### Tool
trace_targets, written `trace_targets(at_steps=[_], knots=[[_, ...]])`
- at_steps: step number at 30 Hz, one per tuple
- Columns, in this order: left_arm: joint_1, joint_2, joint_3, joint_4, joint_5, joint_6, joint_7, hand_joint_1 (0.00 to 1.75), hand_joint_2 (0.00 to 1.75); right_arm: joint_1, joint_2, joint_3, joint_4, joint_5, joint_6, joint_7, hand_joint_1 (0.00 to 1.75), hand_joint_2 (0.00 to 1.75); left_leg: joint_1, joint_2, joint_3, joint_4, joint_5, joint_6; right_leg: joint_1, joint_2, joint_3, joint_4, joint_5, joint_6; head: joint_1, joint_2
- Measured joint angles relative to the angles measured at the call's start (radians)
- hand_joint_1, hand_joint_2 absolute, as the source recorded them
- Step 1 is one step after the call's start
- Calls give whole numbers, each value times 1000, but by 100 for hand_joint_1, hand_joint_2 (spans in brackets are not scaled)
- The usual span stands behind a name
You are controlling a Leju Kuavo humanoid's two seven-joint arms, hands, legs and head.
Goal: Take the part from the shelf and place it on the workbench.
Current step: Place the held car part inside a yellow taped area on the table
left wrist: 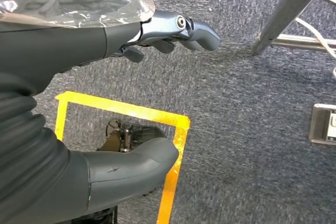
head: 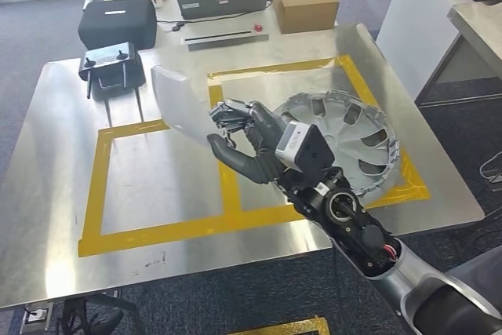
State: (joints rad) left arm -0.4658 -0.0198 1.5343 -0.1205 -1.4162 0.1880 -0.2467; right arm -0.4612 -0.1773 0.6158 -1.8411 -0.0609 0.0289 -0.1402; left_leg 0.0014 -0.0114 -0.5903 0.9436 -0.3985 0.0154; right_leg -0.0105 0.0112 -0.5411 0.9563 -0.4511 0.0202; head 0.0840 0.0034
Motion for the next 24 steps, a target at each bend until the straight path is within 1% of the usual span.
trace_targets(at_steps=[4, 5, 11, 15, 20, 24], knots=[[-3, -2, 0, 0, -3, -1, -10, 0, 175, -49, 20, 43, 66, 52, -1, 22, 175, 175, 2, 0, 1, -3, 1, -17, 1, -1, -1, 0, -1, -6, 0, 0], [-3, -4, 0, 0, -4, 0, -11, 0, 175, -59, 26, 53, 83, 58, -1, 27, 175, 175, 3, 0, 1, -4, 0, -19, 2, -1, -1, 1, -1, -6, 0, 0], [-6, -14, 0, 0, -14, 15, -14, 0, 175, -123, 72, 128, 209, 105, 1, 41, 175, 175, 2, 0, 0, -3, 0, -20, 1, -1, 1, -1, -1, -6, 0, 0], [-6, -18, 0, 0, -19, 18, -17, 0, 175, -164, 113, 181, 312, 162, -4, 24, 175, 175, 1, -1, 0, -3, 0, -20, 1, -2, 2, -3, -1, -6, 0, 0], [-7, -23, 0, 0, -28, 20, -21, 0, 175, -215, 176, 250, 450, 296, -55, -7, 175, 175, 1, -2, 0, -3, 0, -20, 0, -2, 3, -4, -1, -6, 0, 0], [-7, -27, 0, 0, -39, 22, -21, 0, 175, -240, 226, 302, 556, 455, -135, -17, 175, 175, 1, -2, 0, -3, 0, -20, 0, -3, 3, -5, -1, -6, 0, 0]])
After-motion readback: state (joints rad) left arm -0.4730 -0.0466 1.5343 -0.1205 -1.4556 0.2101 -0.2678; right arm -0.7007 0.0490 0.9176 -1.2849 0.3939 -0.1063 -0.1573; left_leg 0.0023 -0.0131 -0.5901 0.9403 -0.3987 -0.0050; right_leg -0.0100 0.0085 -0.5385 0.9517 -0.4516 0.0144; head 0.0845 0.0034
